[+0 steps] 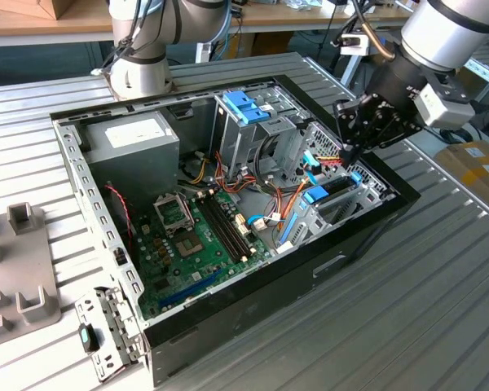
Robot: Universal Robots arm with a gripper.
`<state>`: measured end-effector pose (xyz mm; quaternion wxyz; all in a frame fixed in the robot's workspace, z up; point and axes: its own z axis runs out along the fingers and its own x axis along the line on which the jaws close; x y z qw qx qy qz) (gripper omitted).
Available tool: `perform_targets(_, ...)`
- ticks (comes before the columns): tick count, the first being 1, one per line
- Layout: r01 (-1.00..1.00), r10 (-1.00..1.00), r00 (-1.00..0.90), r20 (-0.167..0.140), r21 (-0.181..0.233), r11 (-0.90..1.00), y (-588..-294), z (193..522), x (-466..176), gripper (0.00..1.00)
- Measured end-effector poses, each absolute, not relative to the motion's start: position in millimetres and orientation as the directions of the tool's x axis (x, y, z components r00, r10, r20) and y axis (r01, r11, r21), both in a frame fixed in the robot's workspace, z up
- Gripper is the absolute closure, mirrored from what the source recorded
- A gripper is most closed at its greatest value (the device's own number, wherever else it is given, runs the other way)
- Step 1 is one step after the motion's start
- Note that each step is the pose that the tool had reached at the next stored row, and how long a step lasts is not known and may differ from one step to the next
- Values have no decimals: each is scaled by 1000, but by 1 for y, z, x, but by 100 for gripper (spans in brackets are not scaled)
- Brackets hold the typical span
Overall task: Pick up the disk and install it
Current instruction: 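Insert the first disk wire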
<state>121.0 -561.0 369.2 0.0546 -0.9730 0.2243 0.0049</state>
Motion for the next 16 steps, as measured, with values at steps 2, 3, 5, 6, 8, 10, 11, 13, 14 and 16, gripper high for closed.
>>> perform_targets(2, -437, -436, 899, -34, -104, -893, -567, 369, 120, 83)
perform_targets(3, -437, -436, 899, -34, -104, -893, -568, 369, 120, 83)
perform_targets(5, -437, -436, 899, -34, -104, -893, -570, 368, 120, 83)
perform_targets(6, -437, -436, 899, -34, -104, -893, -570, 368, 120, 83)
perform_targets(8, -437, -436, 899, -34, -104, -893, -570, 368, 120, 83)
perform_targets(10, -437, -436, 899, -34, -104, -893, -570, 368, 120, 83)
perform_targets(11, -437, -436, 899, -34, -104, -893, -570, 368, 120, 83)
perform_targets(13, -438, -437, 899, -34, -104, -893, -570, 368, 120, 83)
perform_targets(14, -439, -438, 898, -34, -104, -892, -570, 368, 120, 83)
perform_targets(16, -443, -442, 896, -34, -104, -891, -570, 368, 120, 83)
